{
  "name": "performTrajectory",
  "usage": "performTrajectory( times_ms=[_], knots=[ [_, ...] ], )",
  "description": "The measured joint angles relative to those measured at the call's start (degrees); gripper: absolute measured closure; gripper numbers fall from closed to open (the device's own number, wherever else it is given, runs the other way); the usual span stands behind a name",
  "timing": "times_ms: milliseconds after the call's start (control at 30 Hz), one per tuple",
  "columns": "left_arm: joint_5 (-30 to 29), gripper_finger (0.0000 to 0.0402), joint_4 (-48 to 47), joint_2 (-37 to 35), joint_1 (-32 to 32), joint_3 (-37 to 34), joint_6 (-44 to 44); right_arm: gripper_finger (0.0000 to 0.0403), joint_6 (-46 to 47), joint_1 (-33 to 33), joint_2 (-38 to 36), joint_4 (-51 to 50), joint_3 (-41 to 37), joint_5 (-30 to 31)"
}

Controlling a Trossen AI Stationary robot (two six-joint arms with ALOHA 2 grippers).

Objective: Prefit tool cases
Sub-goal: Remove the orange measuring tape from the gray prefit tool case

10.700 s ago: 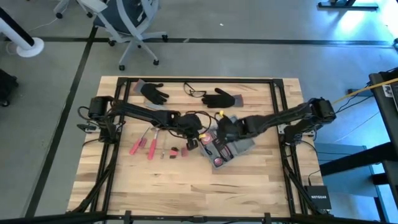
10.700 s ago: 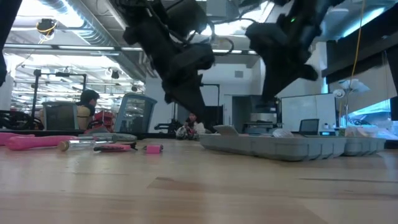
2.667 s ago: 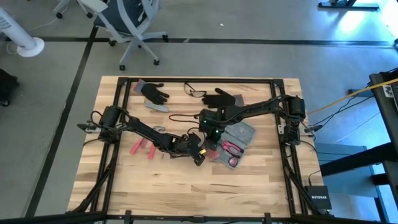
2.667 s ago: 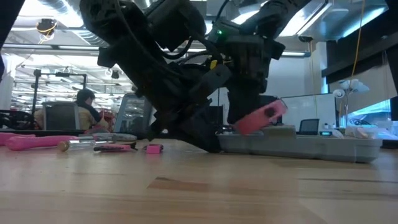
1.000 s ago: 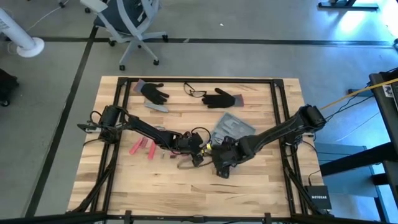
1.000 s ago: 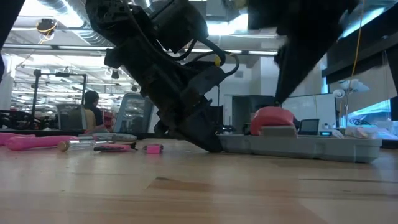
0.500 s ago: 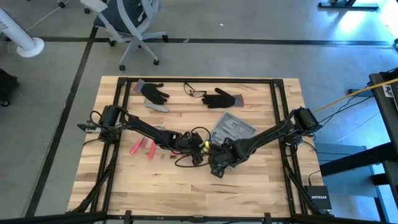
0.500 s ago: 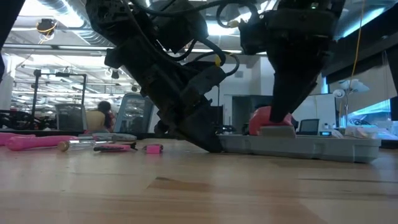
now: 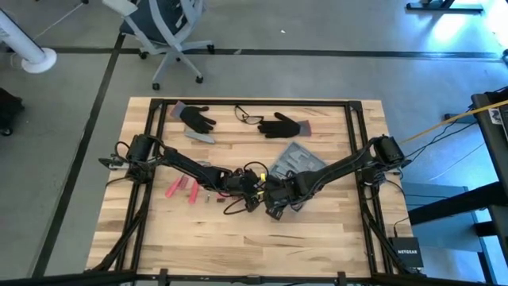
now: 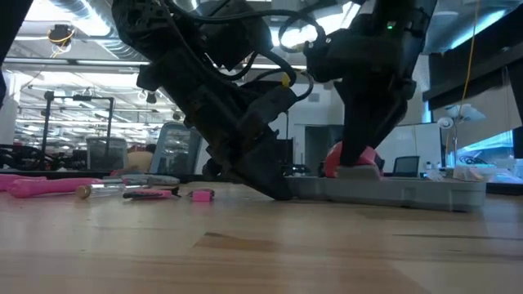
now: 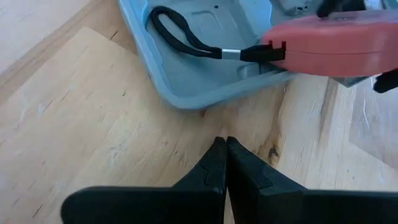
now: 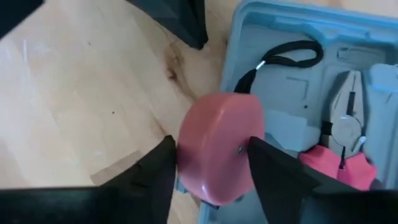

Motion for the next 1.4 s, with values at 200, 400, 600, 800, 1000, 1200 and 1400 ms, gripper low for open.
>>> performTrajectory(
  times_ms=[200,400,600,800,1000,1200,1400],
  knots=[
    [0.1,0.0402,0.3,-0.9,0.0,0.0,0.7,0.0300,0.0,0.1,-0.3,-0.5,0.2,0.0],
    [1.1,0.0401,0.5,-2.2,0.0,-0.2,1.5,0.0362,-0.6,0.1,-0.5,-2.3,1.9,0.8],
    [1.0,0.0401,0.6,-4.0,0.0,-0.2,3.5,0.0362,-1.5,0.1,-0.3,-4.5,3.7,1.9],
    [1.0,0.0402,0.5,-7.9,0.2,-0.1,7.5,0.0363,-2.4,0.2,-1.1,-5.7,3.7,1.4],
    [0.7,0.0401,-4.9,-16.0,1.3,0.0,16.4,0.0363,-2.6,0.1,-7.1,-9.0,3.8,4.1],
    [-0.4,0.0401,-17.2,-26.3,3.4,0.0,22.3,0.0368,-2.5,0.1,-11.8,-8.2,3.8,1.9],
    [-5.5,0.0401,-28.3,-37.5,4.2,0.0,22.4,0.0398,-10.4,-0.5,-11.2,3.3,3.8,-6.5]
  ],
)
